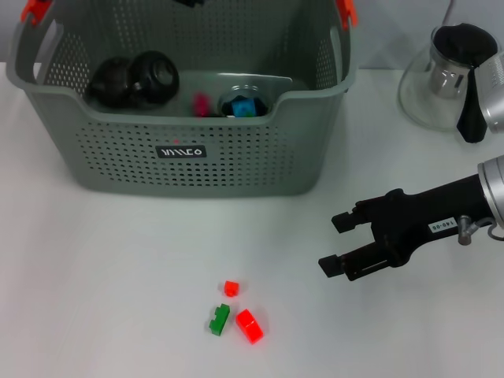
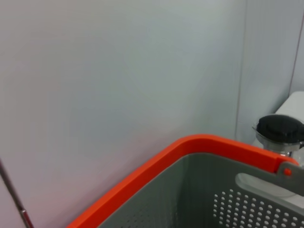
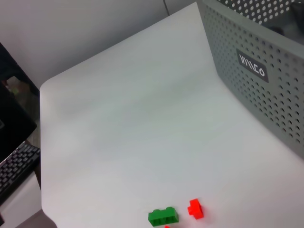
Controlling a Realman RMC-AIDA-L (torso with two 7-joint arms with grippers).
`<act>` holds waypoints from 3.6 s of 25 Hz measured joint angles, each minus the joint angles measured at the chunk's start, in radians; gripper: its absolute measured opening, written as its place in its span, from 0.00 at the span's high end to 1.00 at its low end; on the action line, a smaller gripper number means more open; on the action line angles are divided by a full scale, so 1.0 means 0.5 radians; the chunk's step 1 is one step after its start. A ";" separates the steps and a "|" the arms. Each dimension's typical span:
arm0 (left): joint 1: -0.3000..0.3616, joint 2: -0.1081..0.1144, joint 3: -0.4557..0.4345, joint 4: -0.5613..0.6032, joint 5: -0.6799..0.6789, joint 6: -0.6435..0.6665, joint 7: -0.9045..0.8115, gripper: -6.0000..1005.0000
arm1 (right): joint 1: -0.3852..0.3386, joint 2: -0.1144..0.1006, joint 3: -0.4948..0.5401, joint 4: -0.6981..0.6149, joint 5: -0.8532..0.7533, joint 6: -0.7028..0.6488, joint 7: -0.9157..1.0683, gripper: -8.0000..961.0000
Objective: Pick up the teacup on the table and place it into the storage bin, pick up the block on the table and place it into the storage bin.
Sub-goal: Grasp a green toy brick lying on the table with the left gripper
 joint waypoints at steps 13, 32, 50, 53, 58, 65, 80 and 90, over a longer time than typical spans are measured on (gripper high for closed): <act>0.438 -0.108 -0.056 0.663 -0.555 1.091 0.480 0.06 | -0.010 -0.003 0.003 0.010 0.004 0.013 -0.003 0.05; 0.768 -0.376 0.986 0.810 0.215 1.055 0.878 0.06 | 0.012 0.004 0.062 0.046 0.007 0.058 0.021 0.05; 0.567 -0.381 1.764 0.528 0.423 0.673 0.822 0.06 | 0.029 0.006 0.074 0.071 0.009 0.082 0.069 0.05; 0.556 -0.382 1.811 0.484 0.441 0.620 0.804 0.06 | 0.019 0.006 0.073 0.071 0.009 0.083 0.068 0.05; 0.534 -0.384 1.844 0.430 0.449 0.593 0.750 0.06 | 0.011 0.006 0.074 0.071 0.009 0.083 0.059 0.05; 0.531 -0.384 1.868 0.410 0.469 0.572 0.689 0.06 | 0.008 0.006 0.075 0.071 0.009 0.082 0.054 0.05; 0.525 -0.384 1.916 0.336 0.476 0.502 0.678 0.06 | 0.008 0.006 0.077 0.073 0.009 0.084 0.049 0.05; 0.525 -0.384 1.923 0.317 0.475 0.481 0.675 0.13 | 0.006 0.006 0.077 0.074 0.009 0.084 0.045 0.05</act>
